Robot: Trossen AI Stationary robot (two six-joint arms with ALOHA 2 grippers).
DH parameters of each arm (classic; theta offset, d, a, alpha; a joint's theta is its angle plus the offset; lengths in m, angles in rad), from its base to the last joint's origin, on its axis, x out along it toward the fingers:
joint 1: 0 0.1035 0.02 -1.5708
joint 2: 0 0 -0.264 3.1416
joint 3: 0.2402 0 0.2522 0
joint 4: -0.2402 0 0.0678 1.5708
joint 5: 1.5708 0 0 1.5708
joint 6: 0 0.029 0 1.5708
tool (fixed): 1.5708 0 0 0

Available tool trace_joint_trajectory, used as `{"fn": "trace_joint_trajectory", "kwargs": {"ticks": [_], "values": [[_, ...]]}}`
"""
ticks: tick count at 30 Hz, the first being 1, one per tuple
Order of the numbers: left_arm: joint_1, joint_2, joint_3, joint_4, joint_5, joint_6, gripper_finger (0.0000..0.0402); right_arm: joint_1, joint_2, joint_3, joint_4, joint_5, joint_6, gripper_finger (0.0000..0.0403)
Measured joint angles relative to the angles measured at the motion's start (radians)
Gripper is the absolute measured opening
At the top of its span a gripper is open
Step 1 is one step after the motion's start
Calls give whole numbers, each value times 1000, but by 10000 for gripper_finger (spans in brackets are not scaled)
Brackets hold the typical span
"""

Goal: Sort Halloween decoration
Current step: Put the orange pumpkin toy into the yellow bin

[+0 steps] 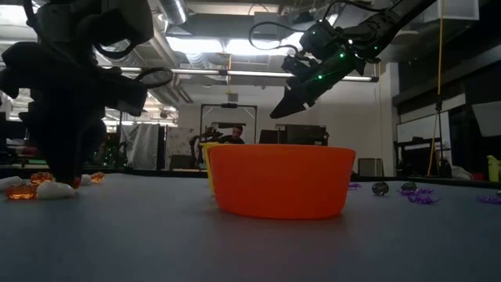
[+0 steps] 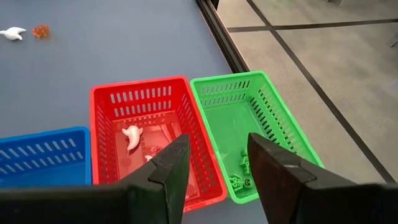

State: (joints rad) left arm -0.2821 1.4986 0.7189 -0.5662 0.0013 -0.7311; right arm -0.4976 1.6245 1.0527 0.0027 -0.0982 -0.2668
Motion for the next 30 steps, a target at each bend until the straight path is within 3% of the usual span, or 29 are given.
{"fn": "trace_joint_trajectory", "kwargs": {"ticks": [30], "values": [[0, -1, -24, 11, -36, 0, 90, 0, 0, 0, -6, 0, 0, 160]]}}
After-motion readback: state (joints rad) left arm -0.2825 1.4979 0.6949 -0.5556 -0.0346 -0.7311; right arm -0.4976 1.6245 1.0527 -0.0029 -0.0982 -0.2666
